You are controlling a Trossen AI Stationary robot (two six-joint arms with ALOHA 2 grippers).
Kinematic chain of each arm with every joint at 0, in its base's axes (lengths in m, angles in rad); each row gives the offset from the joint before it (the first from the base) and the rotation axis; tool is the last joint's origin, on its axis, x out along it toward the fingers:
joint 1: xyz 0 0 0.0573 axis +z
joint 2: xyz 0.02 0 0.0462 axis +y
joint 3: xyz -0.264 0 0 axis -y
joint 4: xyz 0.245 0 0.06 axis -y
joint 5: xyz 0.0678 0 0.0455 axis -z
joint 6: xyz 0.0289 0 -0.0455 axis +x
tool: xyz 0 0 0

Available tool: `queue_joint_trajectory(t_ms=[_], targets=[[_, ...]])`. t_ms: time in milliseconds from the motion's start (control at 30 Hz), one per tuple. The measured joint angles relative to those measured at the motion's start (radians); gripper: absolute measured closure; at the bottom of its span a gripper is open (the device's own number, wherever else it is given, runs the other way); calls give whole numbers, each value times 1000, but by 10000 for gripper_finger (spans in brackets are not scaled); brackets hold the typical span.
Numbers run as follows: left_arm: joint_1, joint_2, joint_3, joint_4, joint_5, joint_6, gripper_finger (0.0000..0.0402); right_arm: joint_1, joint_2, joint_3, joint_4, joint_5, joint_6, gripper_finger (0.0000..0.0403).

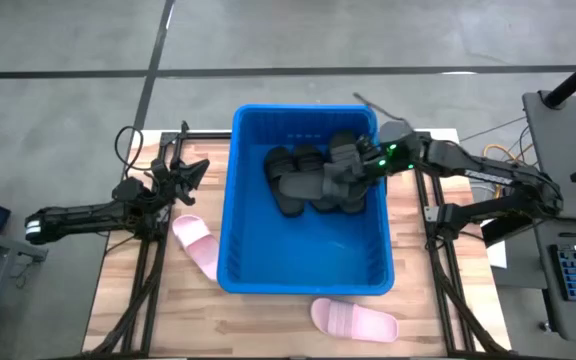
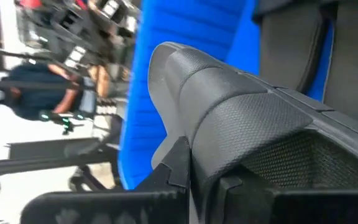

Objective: Pick and place slides into bin
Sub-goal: Put the black slides into the blue organizer bin

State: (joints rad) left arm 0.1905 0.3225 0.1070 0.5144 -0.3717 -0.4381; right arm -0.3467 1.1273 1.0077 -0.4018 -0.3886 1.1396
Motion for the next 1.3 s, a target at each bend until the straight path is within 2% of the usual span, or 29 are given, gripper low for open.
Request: queue_joint_trajectory(t_ms=[233, 400, 833, 967, 1100, 1300], targets=[[0, 4, 0, 0, 0, 0, 391, 99, 124, 40, 25, 23, 15, 392], [0, 4, 0, 0, -3, 0, 391, 127, 191, 85, 24, 28, 16, 392], [0, 4, 0, 0, -23, 0, 391, 175, 406, 141, 36, 50, 169, 392], [0, 5, 0, 0, -23, 2, 391, 205, 473, 190, 50, 35, 164, 391], [0, 6, 0, 1, -23, 7, 391, 209, 574, 225, 41, -42, 120, 391], [0, 4, 0, 0, -23, 6, 391, 187, 649, 286, 53, -5, 77, 391]])
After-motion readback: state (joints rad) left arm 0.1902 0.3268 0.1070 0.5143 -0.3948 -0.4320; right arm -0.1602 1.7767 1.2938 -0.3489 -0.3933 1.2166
